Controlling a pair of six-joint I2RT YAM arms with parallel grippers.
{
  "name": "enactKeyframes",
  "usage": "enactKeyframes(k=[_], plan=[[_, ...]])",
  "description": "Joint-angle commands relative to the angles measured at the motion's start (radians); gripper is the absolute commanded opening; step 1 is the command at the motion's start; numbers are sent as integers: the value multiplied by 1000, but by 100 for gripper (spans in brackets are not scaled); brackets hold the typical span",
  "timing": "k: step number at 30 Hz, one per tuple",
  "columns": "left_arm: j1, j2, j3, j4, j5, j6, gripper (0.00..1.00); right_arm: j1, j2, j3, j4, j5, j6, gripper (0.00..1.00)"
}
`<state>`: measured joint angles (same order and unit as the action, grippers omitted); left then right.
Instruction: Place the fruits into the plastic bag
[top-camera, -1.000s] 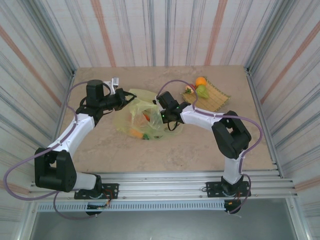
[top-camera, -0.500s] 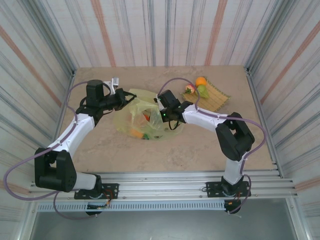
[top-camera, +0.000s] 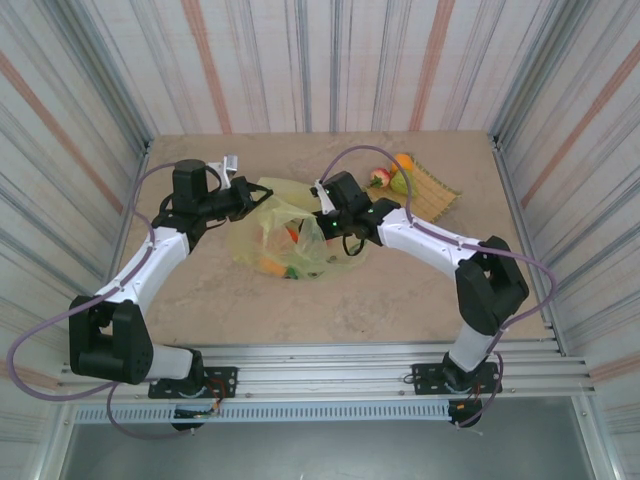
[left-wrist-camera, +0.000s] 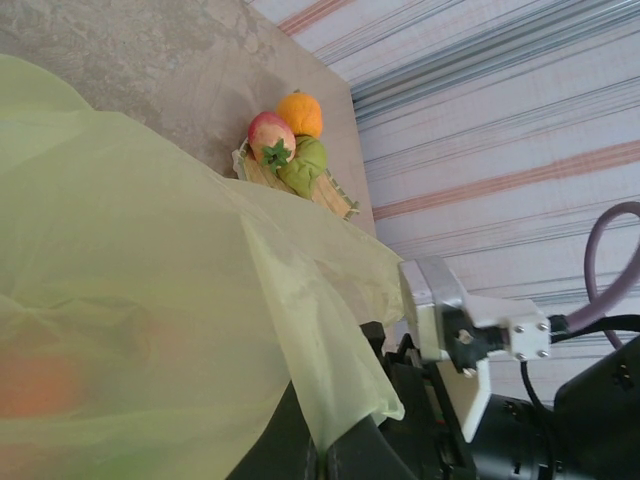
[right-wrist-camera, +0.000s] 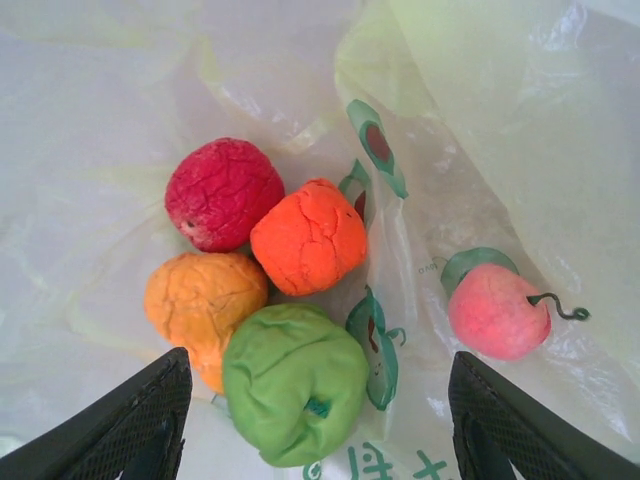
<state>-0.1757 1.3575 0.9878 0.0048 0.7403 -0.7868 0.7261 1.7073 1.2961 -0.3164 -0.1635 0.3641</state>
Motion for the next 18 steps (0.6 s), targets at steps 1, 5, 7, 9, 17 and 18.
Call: enactKeyframes(k=[1,5,7,9,17,18], plan=[[8,-24,-5,14,21,-1,0,-6,-71,17,-31,-41,-53,67],[9,-24,-5,14,21,0,0,-24,-129,4,-25,-73,-67,65],[8,-23,-5,14,21,-1,0,-39,-157,-6,-13,-95,-71,65],[8,-23,-5,14,21,-1,0,-59,-183,-10,-12,-100,-71,64],[9,-21,-5,14,19,0,0,-104,-251,34,-111,91,-135,63],[9,-20,-5,14,18,0,0,-114,-270,32,-105,79,-140,63]])
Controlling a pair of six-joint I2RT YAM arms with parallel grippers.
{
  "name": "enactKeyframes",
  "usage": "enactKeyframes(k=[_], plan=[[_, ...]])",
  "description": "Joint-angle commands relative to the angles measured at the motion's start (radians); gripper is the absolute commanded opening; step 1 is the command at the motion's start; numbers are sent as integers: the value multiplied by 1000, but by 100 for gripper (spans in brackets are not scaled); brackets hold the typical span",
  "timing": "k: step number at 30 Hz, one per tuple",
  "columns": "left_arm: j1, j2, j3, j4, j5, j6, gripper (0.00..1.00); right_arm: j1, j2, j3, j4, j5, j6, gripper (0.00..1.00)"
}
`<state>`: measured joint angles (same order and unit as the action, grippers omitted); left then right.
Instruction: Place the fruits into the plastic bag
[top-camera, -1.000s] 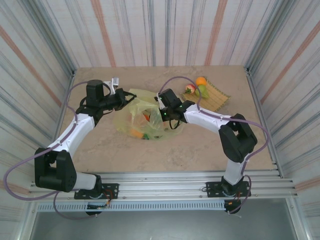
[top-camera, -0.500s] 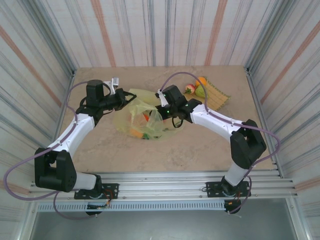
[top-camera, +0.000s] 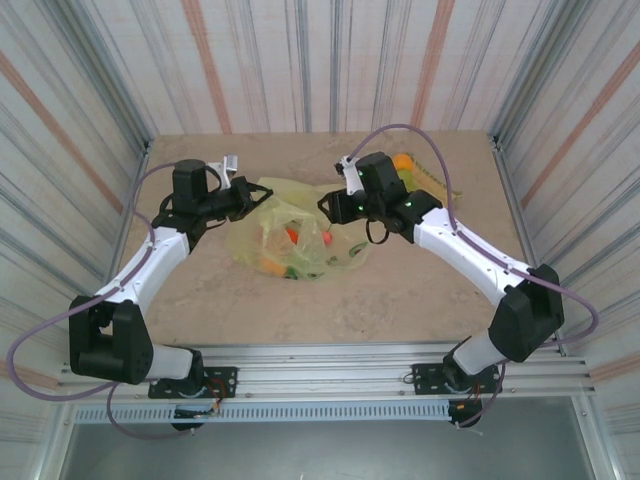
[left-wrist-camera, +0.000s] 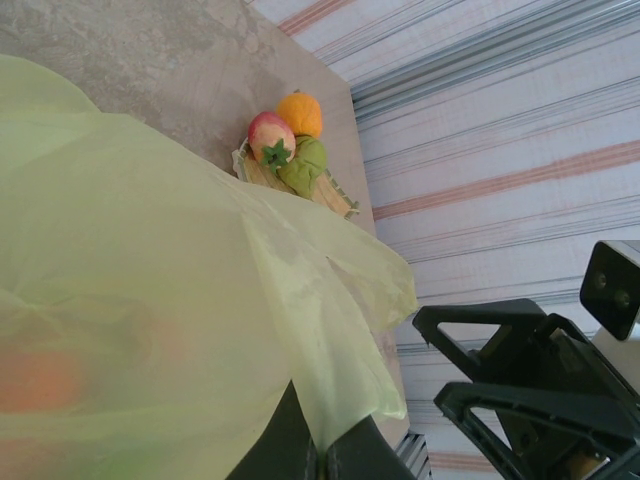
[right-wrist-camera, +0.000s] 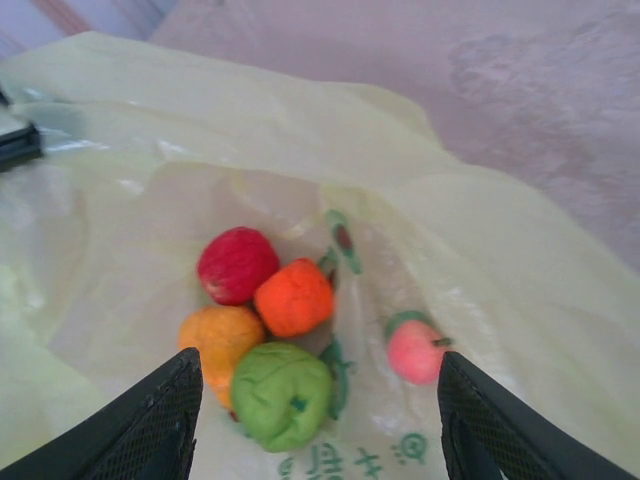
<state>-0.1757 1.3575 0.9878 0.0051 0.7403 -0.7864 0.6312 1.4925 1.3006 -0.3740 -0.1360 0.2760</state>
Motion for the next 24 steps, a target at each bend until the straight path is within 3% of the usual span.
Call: enactKeyframes(k=[1,7,13,20,24], plan=[[9,-19,-5,13,19,-1,0,-27,-66,25,-43,43,-55,63],[8,-15,-5,13,19,-1,0,-111,-159,5,-25,65,-78,66],[9,-13,-5,14,19,-1,0,-272,-194,-41,-4,123,-91,78],[10,-21,-4,9,18,4,0,-439,-62,-46,-5,248,-200,99],[10,-21,-3,8,19,6,0,-506,45,-12,-29,209,-200,99]])
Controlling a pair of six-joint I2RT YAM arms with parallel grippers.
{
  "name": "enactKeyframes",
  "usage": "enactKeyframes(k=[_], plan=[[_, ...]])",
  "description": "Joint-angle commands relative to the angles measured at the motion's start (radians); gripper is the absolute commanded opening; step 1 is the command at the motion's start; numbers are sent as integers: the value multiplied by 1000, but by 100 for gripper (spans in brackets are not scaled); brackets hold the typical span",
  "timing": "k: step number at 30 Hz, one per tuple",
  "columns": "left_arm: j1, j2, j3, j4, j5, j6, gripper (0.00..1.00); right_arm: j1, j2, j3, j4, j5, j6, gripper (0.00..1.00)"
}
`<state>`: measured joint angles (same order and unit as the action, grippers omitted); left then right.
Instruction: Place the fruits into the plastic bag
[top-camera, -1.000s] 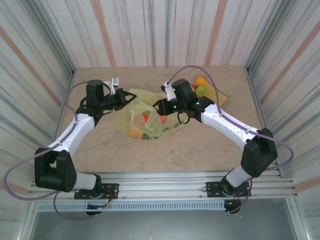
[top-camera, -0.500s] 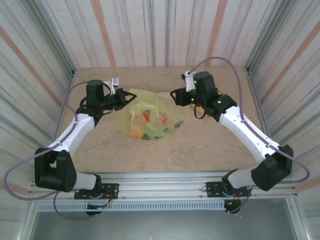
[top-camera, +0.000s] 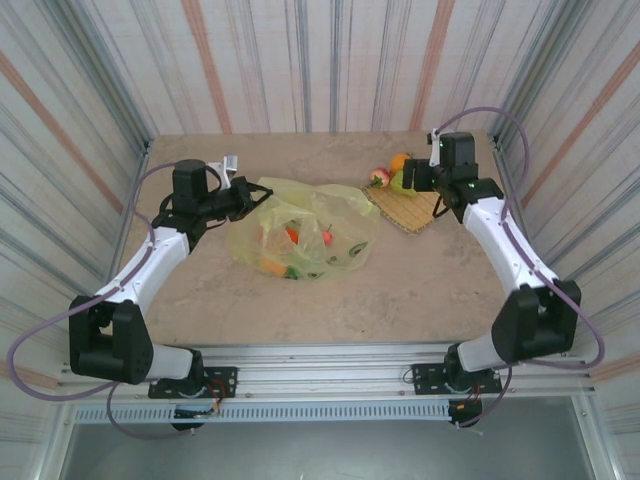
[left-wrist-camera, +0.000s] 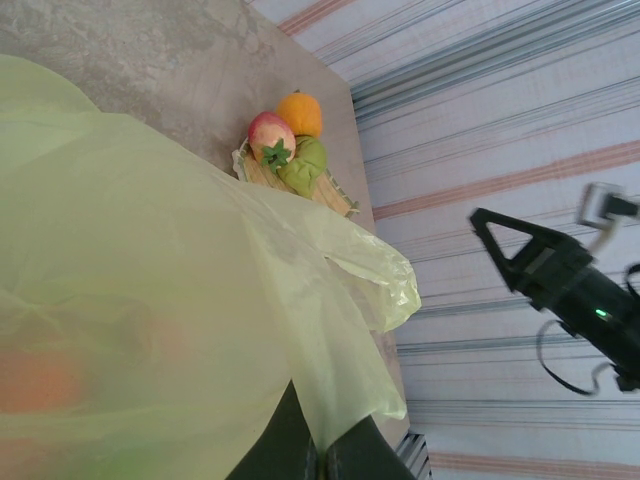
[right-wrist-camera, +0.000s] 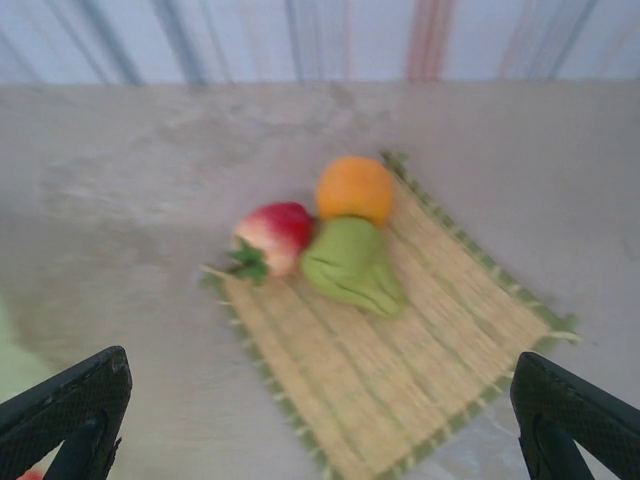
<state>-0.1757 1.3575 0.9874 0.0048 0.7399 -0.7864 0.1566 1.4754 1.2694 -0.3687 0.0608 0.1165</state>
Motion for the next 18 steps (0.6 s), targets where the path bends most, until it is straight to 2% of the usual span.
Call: enactKeyframes(k=[1,12,18], plan=[[10,-21,-1,8,17,5,0,-35,82,25,-35,10,-41,99],[30,-28,-3,6,16,3,0,-33,278,132,-63,10,-127,99],[38,-31,-4,6,14,3,0,-12,397,192,-56,13,-292,98]])
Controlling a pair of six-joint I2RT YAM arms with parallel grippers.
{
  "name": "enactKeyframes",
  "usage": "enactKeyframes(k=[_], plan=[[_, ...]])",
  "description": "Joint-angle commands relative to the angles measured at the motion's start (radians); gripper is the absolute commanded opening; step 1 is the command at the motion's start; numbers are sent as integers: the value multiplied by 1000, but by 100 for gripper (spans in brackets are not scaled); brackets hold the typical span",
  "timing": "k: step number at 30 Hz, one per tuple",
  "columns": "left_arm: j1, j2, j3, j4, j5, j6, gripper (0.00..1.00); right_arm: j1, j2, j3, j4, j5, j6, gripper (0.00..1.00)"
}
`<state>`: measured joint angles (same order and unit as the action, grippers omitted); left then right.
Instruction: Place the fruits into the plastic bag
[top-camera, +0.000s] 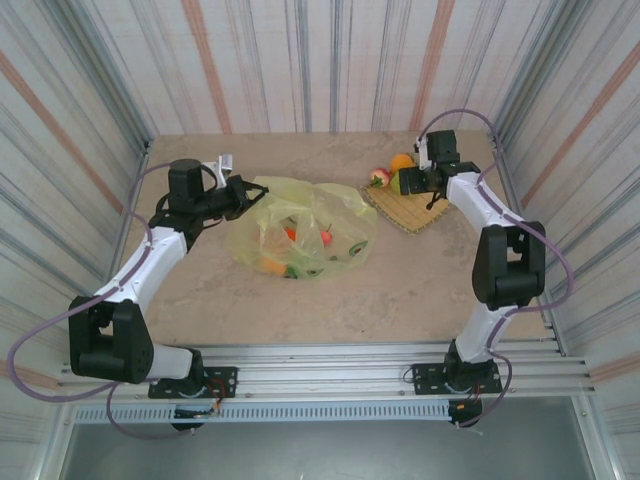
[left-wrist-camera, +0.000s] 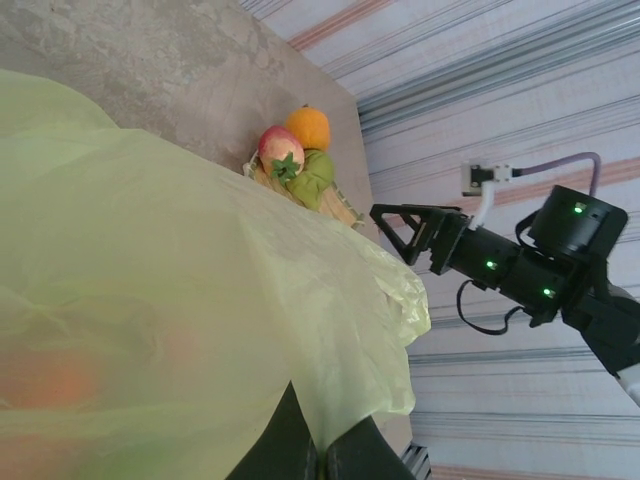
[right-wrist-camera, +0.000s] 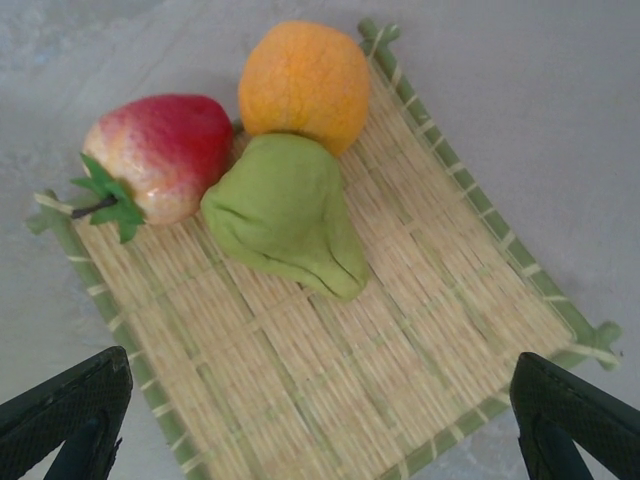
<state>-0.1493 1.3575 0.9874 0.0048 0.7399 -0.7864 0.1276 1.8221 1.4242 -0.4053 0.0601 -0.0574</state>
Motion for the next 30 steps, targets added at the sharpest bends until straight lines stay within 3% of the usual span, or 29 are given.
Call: enactKeyframes(k=[1,10,16,30], plan=[[12,-29,-4,7,13,3,0,21,73,49,-19,21,-147,97],[-31,-10,39,-84,-13,76,0,28,221,138,-20,26,-322,93],[-83,-8,69,-155,-65,157,0,26,290,187,-17,8,-371,92],[-85,11,71,-160,-65,160,0,20,427,332,-47,-50,-426,85]])
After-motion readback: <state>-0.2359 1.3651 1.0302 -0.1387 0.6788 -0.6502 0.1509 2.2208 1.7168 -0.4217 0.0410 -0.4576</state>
